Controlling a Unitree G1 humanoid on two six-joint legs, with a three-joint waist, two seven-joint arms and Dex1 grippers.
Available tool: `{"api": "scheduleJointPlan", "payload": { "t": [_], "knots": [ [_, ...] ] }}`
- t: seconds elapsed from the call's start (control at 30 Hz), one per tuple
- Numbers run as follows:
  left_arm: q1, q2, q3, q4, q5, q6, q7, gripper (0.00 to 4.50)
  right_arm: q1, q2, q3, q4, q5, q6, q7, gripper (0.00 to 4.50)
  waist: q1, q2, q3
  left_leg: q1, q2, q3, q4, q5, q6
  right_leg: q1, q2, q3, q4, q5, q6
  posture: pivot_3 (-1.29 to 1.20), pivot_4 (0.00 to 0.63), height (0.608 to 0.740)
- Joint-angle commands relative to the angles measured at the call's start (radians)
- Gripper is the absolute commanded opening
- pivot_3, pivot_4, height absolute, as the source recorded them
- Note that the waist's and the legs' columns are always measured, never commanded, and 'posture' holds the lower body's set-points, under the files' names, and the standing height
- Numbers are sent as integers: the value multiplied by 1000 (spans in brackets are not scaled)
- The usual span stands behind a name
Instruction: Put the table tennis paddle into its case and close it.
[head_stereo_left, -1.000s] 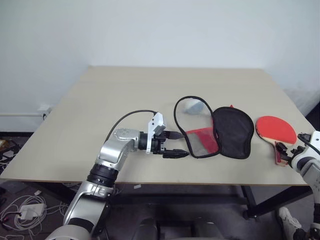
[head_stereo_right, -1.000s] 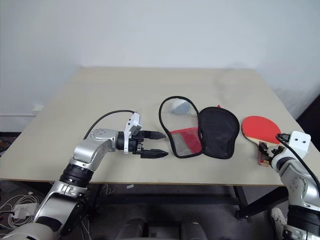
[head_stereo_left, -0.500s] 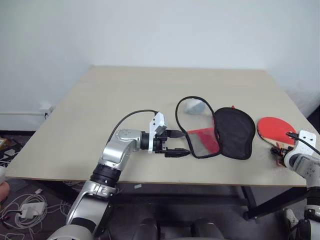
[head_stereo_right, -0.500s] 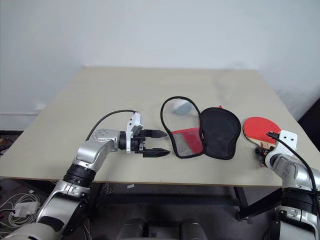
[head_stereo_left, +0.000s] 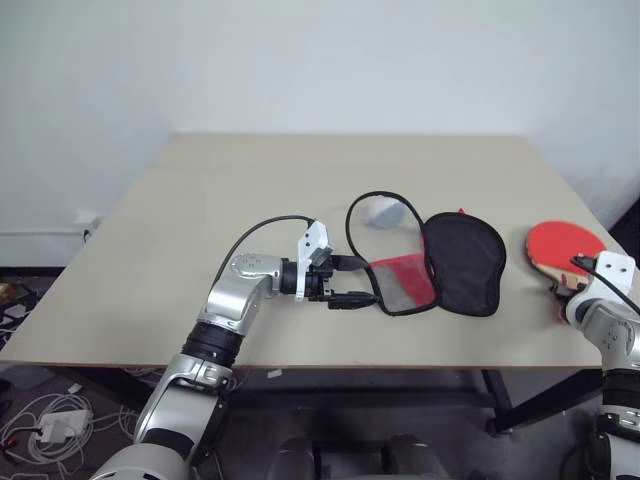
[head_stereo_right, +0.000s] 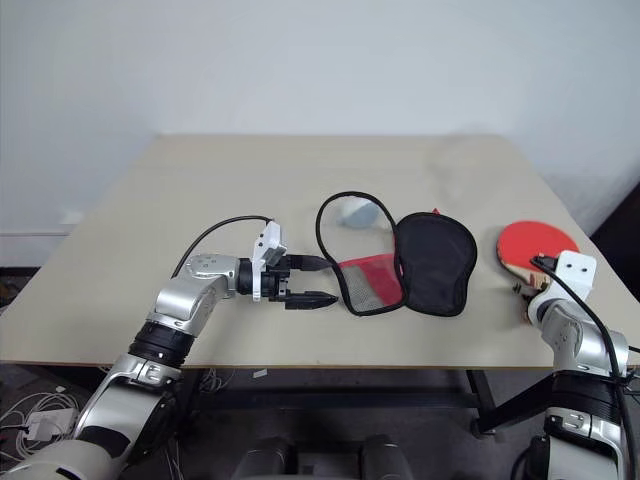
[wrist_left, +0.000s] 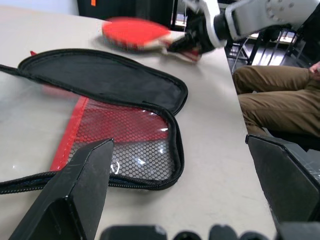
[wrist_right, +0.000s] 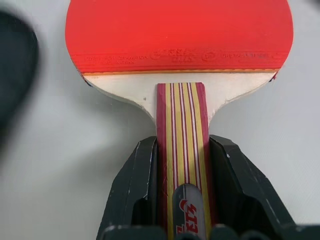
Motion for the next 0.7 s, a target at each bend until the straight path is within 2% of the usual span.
{"api": "scheduleJointPlan", "payload": {
  "t": [0.03, 0.37, 0.53, 0.7],
  "knots": [
    [-42, -1, 7, 14, 3, -28, -17, 4500, -98, 63, -13, -207, 31, 52, -76, 1135, -11, 1, 0, 0, 0, 0, -1, 0, 0, 0, 0, 0, 0, 0, 0, 0, 0, 740],
    [-59, -32, 1, 122, 37, -117, -36, 4500, -88, 327, 121, -346, -2, 125, -165, 1135, -18, 2, 0, -1, 0, -2, -2, 0, 0, -1, 1, 0, 1, 0, 0, 0, 0, 740],
    [-35, -27, -3, 125, 48, -140, -53, 4500, -40, 383, 162, -357, -19, 109, -169, 1135, -21, 3, 0, -2, 0, -2, -2, 0, 0, -2, 1, -1, 1, 0, 0, 0, 0, 740],
    [-34, -35, -1, 127, 53, -145, -55, 4500, -33, 388, 183, -293, -54, 82, -166, 1135, -23, 3, 1, -2, 0, -2, -2, 0, 0, -3, 1, -1, 1, 0, 0, 0, 0, 740]
  ]
}}
